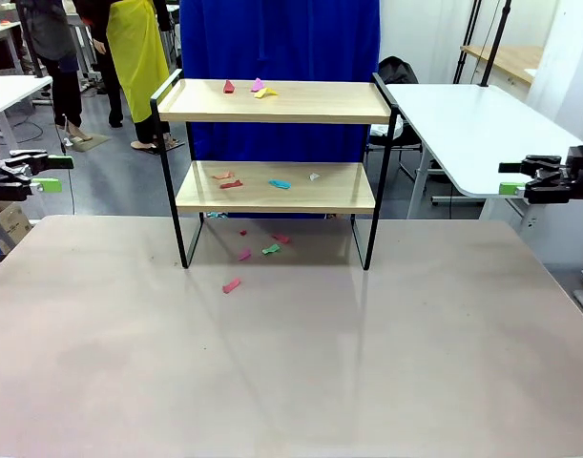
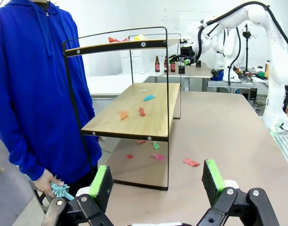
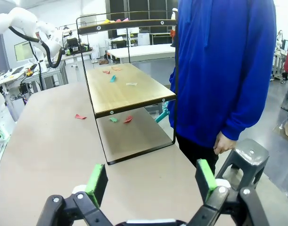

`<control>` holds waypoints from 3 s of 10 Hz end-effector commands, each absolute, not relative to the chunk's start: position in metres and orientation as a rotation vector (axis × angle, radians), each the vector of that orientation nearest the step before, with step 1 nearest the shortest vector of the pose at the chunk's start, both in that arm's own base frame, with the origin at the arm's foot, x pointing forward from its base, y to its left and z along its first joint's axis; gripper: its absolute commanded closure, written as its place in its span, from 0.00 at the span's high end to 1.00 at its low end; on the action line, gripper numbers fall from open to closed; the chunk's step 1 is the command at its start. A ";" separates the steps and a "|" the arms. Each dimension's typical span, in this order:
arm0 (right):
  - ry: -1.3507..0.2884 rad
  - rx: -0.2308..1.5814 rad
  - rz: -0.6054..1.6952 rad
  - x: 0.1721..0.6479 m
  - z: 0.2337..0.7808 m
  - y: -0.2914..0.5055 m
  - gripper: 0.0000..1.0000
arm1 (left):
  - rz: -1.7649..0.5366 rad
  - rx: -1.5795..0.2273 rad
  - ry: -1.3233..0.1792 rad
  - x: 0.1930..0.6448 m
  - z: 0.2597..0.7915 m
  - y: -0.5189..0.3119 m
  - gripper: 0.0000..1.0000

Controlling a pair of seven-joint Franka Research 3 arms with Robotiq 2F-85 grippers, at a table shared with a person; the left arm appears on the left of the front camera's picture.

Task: Clean the shelf.
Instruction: Pick up the Duster handed by the human.

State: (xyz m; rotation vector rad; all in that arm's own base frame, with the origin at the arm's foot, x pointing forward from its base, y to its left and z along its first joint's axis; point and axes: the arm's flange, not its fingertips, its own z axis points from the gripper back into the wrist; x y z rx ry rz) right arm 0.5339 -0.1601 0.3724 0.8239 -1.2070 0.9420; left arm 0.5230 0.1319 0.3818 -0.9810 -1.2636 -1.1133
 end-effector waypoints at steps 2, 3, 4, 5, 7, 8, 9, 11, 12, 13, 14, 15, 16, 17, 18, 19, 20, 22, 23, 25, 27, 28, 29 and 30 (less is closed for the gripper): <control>-1.216 0.847 0.903 0.542 0.375 -0.163 1.00 | -1.130 -1.017 -1.264 0.531 0.376 0.140 1.00; -1.206 0.859 0.902 0.544 0.374 -0.165 1.00 | -1.127 -1.030 -1.254 0.538 0.372 0.143 1.00; -1.195 0.861 0.903 0.549 0.372 -0.167 1.00 | -1.131 -1.040 -1.247 0.545 0.369 0.146 1.00; -1.191 0.864 0.897 0.553 0.369 -0.170 1.00 | -1.136 -1.041 -1.235 0.551 0.367 0.147 1.00; -1.192 0.876 0.879 0.561 0.365 -0.176 1.00 | -1.126 -1.040 -1.231 0.559 0.363 0.151 1.00; -1.191 0.887 0.887 0.563 0.364 -0.177 1.00 | -1.109 -1.049 -1.253 0.562 0.361 0.153 1.00; -1.177 0.839 0.917 0.550 0.360 -0.172 1.00 | -1.090 -1.086 -1.272 0.562 0.362 0.153 1.00; -1.177 0.839 0.917 0.550 0.360 -0.172 1.00 | -1.128 -1.018 -1.238 0.559 0.356 0.148 1.00; -1.177 0.839 0.917 0.550 0.360 -0.172 1.00 | -1.128 -1.018 -1.238 0.559 0.356 0.148 1.00; -1.177 0.839 0.917 0.550 0.360 -0.172 1.00 | -1.128 -1.018 -1.238 0.559 0.356 0.148 1.00; -1.177 0.839 0.917 0.550 0.360 -0.172 1.00 | -1.128 -1.018 -1.238 0.559 0.356 0.148 1.00; -1.177 0.839 0.917 0.550 0.360 -0.172 1.00 | -1.128 -1.018 -1.238 0.559 0.356 0.148 1.00; -1.177 0.839 0.917 0.550 0.360 -0.172 1.00 | -1.128 -1.018 -1.238 0.559 0.356 0.148 1.00; -1.177 0.839 0.917 0.550 0.360 -0.172 1.00 | -1.128 -1.018 -1.238 0.559 0.356 0.148 1.00; -1.177 0.839 0.917 0.550 0.360 -0.172 1.00 | -1.128 -1.018 -1.238 0.559 0.356 0.148 1.00; -1.177 0.839 0.917 0.550 0.360 -0.172 1.00 | -1.128 -1.018 -1.238 0.559 0.356 0.148 1.00; -1.177 0.839 0.917 0.550 0.360 -0.172 1.00 | -1.128 -1.018 -1.238 0.559 0.356 0.148 1.00; -1.177 0.839 0.917 0.550 0.360 -0.172 1.00 | -1.128 -1.018 -1.238 0.559 0.356 0.148 1.00; -1.177 0.839 0.917 0.550 0.360 -0.172 1.00 | -1.128 -1.018 -1.238 0.559 0.356 0.148 1.00; -1.177 0.839 0.917 0.550 0.360 -0.172 1.00 | -1.128 -1.018 -1.238 0.559 0.356 0.148 1.00; -1.177 0.839 0.917 0.550 0.360 -0.172 1.00 | -1.128 -1.018 -1.238 0.559 0.356 0.148 1.00; -1.177 0.839 0.917 0.550 0.360 -0.172 1.00 | -1.128 -1.018 -1.238 0.559 0.356 0.148 1.00; -1.177 0.839 0.917 0.550 0.360 -0.172 1.00 | -1.128 -1.018 -1.238 0.559 0.356 0.148 1.00; -1.177 0.839 0.917 0.550 0.360 -0.172 1.00 | -1.128 -1.018 -1.238 0.559 0.356 0.148 1.00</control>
